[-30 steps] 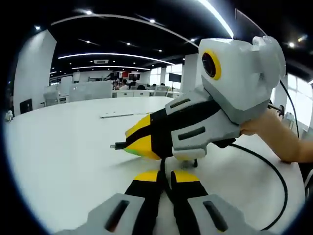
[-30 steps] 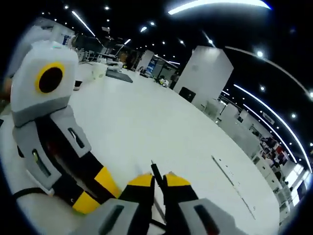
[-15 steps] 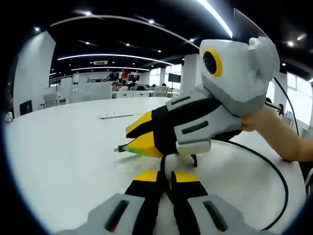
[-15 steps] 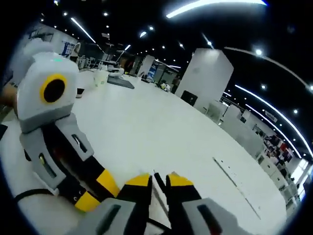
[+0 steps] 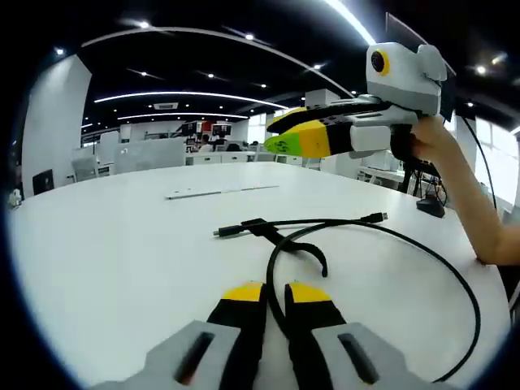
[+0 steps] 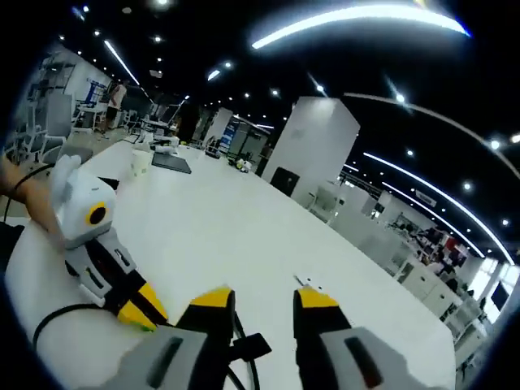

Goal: Find the charging cable on the desk, coil it up and secure with Velcro.

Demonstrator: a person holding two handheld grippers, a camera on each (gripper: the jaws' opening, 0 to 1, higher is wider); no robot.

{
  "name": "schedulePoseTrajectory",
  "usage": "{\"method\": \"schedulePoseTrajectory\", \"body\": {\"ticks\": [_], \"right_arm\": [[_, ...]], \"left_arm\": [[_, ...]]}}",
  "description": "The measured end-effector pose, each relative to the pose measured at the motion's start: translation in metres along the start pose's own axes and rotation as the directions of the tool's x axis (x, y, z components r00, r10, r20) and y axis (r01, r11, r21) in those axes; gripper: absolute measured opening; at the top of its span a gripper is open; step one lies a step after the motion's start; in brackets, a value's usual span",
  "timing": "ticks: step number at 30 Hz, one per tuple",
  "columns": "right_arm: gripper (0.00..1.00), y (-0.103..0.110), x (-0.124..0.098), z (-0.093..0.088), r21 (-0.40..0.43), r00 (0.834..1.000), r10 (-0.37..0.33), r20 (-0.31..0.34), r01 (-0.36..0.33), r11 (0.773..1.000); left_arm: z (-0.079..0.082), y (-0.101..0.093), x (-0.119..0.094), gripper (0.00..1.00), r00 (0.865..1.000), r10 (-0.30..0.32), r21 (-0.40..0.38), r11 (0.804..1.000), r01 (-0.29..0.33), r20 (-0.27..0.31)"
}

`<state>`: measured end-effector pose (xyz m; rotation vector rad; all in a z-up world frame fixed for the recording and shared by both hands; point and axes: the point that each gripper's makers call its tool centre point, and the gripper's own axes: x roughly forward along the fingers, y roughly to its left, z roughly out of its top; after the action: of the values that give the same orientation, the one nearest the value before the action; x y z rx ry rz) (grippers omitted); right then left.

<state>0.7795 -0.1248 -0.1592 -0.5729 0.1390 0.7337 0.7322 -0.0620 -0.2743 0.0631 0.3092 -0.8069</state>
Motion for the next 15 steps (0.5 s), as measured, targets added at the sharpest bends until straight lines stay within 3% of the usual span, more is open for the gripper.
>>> {"method": "schedulePoseTrajectory", "body": {"ticks": [6,11,15], "right_arm": [[0.31,-0.02,-0.046,-0.034,-0.007,0.991,0.01,-0.136,-0.011,1.0],[0.28,-0.011,-0.071,-0.063,0.018,0.97,0.119,-0.21,-0.118,0.993],[0.28,-0.002,-0.077,-0.077,0.014,0.949,0.176,-0.26,-0.179,0.984]], "left_arm": [[0.0,0.0,0.0,0.11,1.0,0.002,0.007,1.0,-0.002,0.001],[0.0,0.0,0.0,0.11,1.0,0.003,0.012,1.0,-0.003,0.001],[0.0,0.0,0.0,0.11,1.0,0.003,0.013,1.0,-0.003,0.002]]}}
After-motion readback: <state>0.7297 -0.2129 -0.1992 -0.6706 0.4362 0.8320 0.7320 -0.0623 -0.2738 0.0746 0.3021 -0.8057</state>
